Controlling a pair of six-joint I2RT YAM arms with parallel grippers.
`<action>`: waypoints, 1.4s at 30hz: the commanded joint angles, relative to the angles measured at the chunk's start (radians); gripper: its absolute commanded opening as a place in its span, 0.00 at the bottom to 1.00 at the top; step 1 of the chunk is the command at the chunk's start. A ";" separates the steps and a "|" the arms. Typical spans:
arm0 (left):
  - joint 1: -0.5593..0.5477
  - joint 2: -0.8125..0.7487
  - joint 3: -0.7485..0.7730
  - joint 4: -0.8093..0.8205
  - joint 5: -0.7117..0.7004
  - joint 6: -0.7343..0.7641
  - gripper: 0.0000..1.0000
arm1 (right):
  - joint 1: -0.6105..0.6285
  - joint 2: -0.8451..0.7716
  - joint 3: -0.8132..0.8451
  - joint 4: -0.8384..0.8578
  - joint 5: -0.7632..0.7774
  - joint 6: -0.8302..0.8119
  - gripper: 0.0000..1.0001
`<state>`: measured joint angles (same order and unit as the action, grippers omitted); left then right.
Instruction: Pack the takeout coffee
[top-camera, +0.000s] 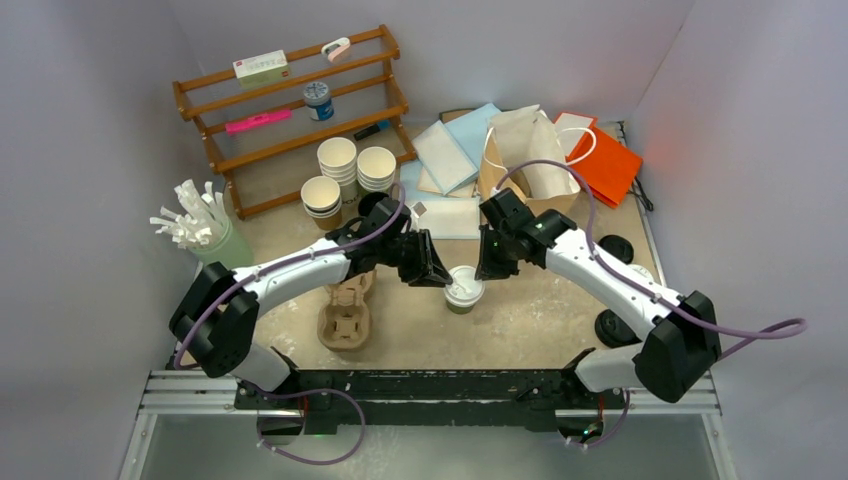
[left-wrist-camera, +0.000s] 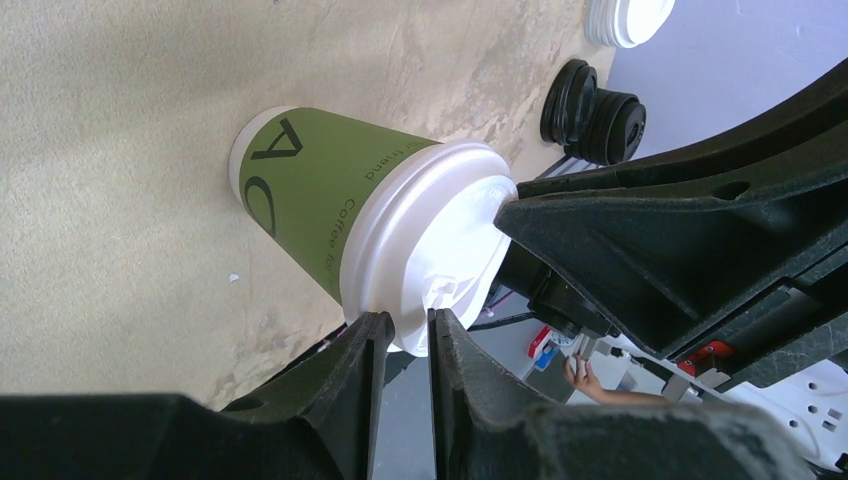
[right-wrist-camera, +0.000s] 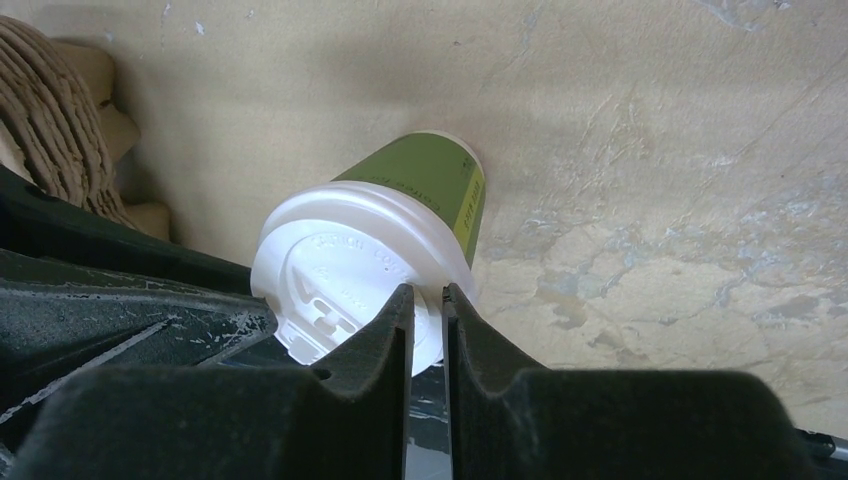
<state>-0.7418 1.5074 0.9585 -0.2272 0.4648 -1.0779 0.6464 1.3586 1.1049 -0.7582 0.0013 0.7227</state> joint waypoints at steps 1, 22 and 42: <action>-0.005 0.030 0.023 -0.012 -0.022 0.037 0.25 | 0.005 -0.001 -0.053 -0.014 -0.063 0.017 0.17; -0.004 0.069 0.064 -0.047 -0.046 0.107 0.24 | 0.005 -0.006 -0.041 -0.074 -0.072 0.035 0.18; 0.035 0.112 0.287 -0.116 -0.051 0.257 0.38 | 0.003 -0.172 -0.026 -0.159 -0.004 0.084 0.35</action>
<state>-0.7288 1.6550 1.1866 -0.3206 0.4404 -0.8738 0.6479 1.2301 1.0504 -0.8654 -0.0414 0.8009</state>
